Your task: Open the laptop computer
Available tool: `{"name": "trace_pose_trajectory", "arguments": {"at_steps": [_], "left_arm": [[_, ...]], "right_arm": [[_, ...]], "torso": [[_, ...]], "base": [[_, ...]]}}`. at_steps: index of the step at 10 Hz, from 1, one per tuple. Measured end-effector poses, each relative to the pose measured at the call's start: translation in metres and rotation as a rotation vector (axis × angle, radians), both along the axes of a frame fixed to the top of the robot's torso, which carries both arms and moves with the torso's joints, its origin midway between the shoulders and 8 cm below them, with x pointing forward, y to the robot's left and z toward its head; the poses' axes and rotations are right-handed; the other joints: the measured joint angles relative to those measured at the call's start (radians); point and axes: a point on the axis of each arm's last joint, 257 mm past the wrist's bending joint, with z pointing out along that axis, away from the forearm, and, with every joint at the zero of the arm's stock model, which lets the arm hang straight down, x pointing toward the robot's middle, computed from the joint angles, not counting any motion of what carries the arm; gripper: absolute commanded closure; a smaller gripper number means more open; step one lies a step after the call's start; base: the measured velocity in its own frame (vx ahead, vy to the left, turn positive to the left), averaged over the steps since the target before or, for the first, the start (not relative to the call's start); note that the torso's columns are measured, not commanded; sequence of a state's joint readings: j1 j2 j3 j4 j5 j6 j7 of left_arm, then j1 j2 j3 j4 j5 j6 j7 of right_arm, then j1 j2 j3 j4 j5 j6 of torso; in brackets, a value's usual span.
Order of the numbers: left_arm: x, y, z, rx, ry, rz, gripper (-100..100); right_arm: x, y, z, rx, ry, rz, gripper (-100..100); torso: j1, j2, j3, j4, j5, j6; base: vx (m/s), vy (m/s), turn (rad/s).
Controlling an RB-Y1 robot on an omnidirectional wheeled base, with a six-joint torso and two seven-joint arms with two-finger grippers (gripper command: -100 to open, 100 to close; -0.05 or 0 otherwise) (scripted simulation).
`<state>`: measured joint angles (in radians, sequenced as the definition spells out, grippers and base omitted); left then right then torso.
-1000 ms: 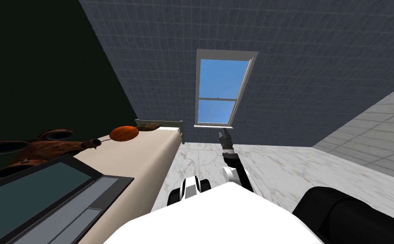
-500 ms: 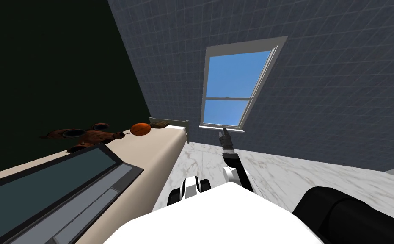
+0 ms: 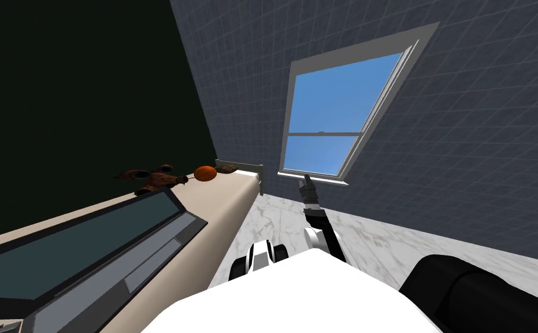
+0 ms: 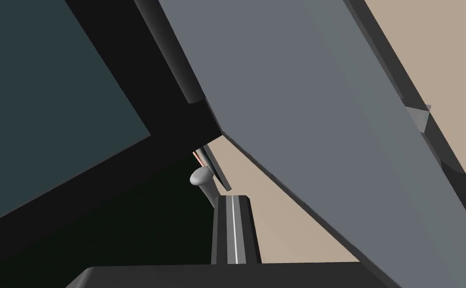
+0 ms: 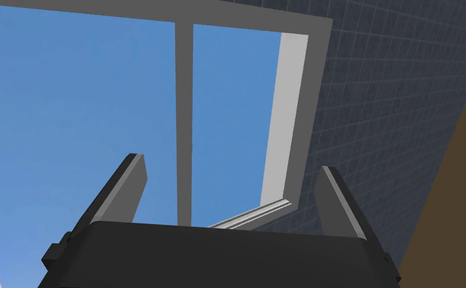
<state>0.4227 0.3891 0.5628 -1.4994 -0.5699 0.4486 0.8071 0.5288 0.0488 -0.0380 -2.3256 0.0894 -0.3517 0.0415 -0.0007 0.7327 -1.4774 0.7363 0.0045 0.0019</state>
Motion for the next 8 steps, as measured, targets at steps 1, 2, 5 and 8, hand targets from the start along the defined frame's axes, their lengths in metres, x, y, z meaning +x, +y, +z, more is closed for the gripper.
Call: {"name": "trace_pose_trajectory", "arguments": {"at_steps": [1,2,5,8], "left_arm": [[0.023,-0.006,-0.007,-0.019,-0.008,-0.044,100],[0.043,-0.013,-0.011,-0.025,-0.015,-0.082,100],[0.072,-0.018,-0.018,-0.03,-0.012,-0.117,100],[0.141,-0.045,-0.019,-0.041,-0.043,-0.25,100]], "right_arm": [[0.0,0.0,0.0,0.0,0.0,0.0,0],[0.0,0.0,0.0,0.0,0.0,0.0,0],[0.0,0.0,0.0,0.0,0.0,0.0,0],[0.0,0.0,0.0,0.0,0.0,0.0,0]], "torso": [[0.0,0.0,-0.001,-0.001,0.002,0.0],[0.004,0.003,0.001,-0.001,0.004,-0.003],[0.011,-0.002,0.001,0.0,0.007,0.008],[0.007,-0.003,0.0,-0.005,0.012,0.004]], "base": [[0.035,-0.032,0.432],[0.016,-0.011,0.197],[-0.001,-0.007,0.13],[0.038,-0.036,0.345]]}}
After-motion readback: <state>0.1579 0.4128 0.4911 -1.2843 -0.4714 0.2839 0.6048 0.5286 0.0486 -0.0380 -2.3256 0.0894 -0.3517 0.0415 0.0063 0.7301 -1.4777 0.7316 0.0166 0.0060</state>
